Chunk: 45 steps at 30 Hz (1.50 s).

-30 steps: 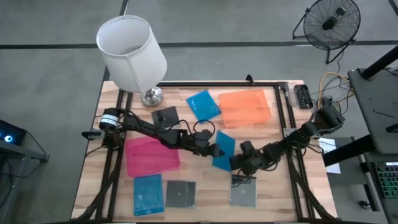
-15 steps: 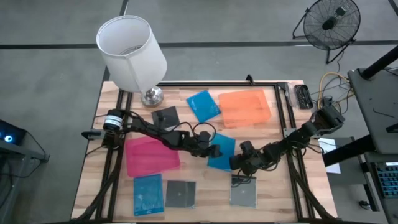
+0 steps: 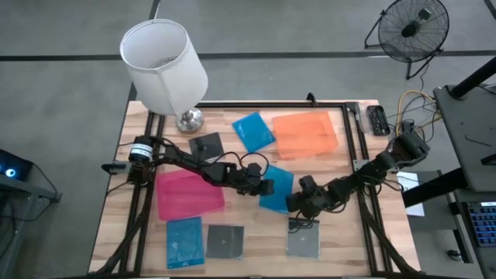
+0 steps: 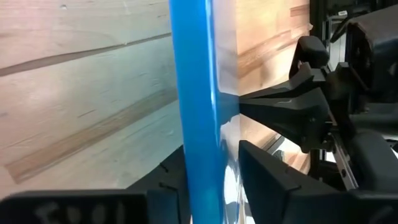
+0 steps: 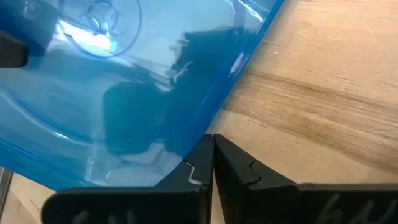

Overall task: Pick & place jewel cases by type
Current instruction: Put the bottom right blue CD case into the orange bin

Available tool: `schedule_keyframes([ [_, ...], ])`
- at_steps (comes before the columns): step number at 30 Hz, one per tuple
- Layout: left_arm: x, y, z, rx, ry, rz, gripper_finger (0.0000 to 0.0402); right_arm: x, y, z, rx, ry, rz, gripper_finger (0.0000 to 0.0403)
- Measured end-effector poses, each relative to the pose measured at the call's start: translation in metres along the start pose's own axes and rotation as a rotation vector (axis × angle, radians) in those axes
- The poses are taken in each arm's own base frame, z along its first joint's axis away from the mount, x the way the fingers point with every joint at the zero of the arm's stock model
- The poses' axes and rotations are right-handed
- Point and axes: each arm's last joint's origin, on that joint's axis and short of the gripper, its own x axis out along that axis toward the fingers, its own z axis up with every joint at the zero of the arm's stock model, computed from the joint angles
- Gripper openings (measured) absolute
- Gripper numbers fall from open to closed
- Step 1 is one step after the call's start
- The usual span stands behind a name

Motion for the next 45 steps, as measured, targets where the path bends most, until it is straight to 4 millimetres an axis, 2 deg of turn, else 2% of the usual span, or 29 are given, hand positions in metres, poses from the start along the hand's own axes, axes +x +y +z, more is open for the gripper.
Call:
schedule_keyframes([
  [10,-0.001,-0.001,0.004,-0.044,-0.008,-0.005,0.0063,0.000,0.000,0.000,-0.008,0.000,0.000,0.0008],
  [18,-0.011,-0.009,0.014,-0.025,-0.028,-0.034,0.0010,-0.001,0.000,0.000,-0.004,0.001,0.000,0.0008],
  [26,-0.018,-0.013,0.025,0.012,-0.026,-0.045,0.0007,-0.007,-0.001,0.002,-0.034,0.015,0.000,0.0008],
  [34,-0.038,-0.019,0.051,0.107,-0.011,-0.042,0.0007,-0.025,-0.002,-0.001,-0.115,0.043,0.014,0.0008],
  [41,-0.056,-0.038,0.077,0.233,0.039,-0.097,0.0006,-0.032,-0.002,-0.005,-0.138,0.052,0.034,0.0008],
  [45,-0.065,-0.052,0.089,0.331,0.081,-0.063,0.0006,-0.032,-0.002,-0.005,-0.129,0.049,0.037,0.0008],
])
